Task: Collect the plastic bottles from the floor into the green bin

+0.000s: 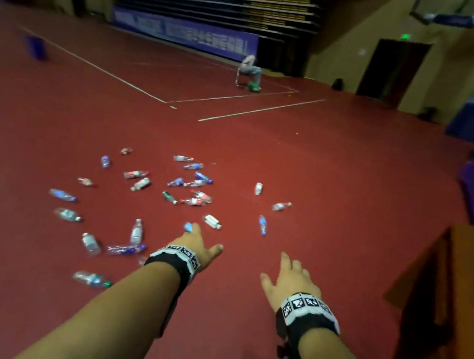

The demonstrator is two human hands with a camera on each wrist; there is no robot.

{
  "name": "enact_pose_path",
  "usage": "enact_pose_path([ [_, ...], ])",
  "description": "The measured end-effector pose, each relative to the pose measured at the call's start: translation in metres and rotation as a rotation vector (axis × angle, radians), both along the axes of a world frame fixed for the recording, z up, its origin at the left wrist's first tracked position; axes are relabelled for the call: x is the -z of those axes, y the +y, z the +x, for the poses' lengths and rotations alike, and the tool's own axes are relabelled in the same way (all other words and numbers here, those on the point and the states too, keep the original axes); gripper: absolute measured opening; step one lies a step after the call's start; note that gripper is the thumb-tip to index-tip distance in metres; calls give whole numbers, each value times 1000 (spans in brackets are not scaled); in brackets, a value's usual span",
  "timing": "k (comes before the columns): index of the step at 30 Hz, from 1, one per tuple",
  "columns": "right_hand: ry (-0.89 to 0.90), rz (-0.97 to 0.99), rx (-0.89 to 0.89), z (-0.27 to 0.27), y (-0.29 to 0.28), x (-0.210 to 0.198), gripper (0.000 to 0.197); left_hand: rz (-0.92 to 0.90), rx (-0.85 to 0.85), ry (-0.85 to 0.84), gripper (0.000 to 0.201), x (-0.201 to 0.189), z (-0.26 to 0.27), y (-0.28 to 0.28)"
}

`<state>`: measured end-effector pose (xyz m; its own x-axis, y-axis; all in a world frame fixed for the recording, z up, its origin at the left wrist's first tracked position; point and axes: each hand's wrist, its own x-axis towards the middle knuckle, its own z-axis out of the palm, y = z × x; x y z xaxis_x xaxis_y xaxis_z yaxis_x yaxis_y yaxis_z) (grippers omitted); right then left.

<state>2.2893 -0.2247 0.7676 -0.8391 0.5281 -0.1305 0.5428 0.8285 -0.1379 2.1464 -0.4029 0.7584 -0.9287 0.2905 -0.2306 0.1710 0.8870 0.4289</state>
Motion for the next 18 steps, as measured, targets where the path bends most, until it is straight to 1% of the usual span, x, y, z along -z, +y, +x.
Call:
enact_pose_path([
  [2, 10, 5, -34, -41, -12, 2, 76, -40, -51, 8, 90, 6, -34, -19],
  [4, 3, -4, -47, -76, -16, 7, 76, -84, -67, -3, 98, 14, -65, -26],
  [6, -16, -13, -56, -105, -13, 16, 76, -95, -72, -21, 99, 23, -92, -22],
  [8, -37, -11, -59, -134, -4, 25, 75, -88, -70, -24, 98, 24, -116, -11],
  [10, -46, -9, -65, -164, 11, 30, 73, -61, -70, -30, 96, 18, -140, 6],
  [12, -44, 7, -66, -199, 34, 31, 73, -44, -78, -9, 96, 16, -175, 27],
  [15, -19, 22, -70, -261, 77, 28, 73, 3, -95, 44, 97, 18, -242, 57],
  [18, 10, 20, -80, -329, 118, 17, 73, 25, -132, 75, 95, 14, -306, 81],
])
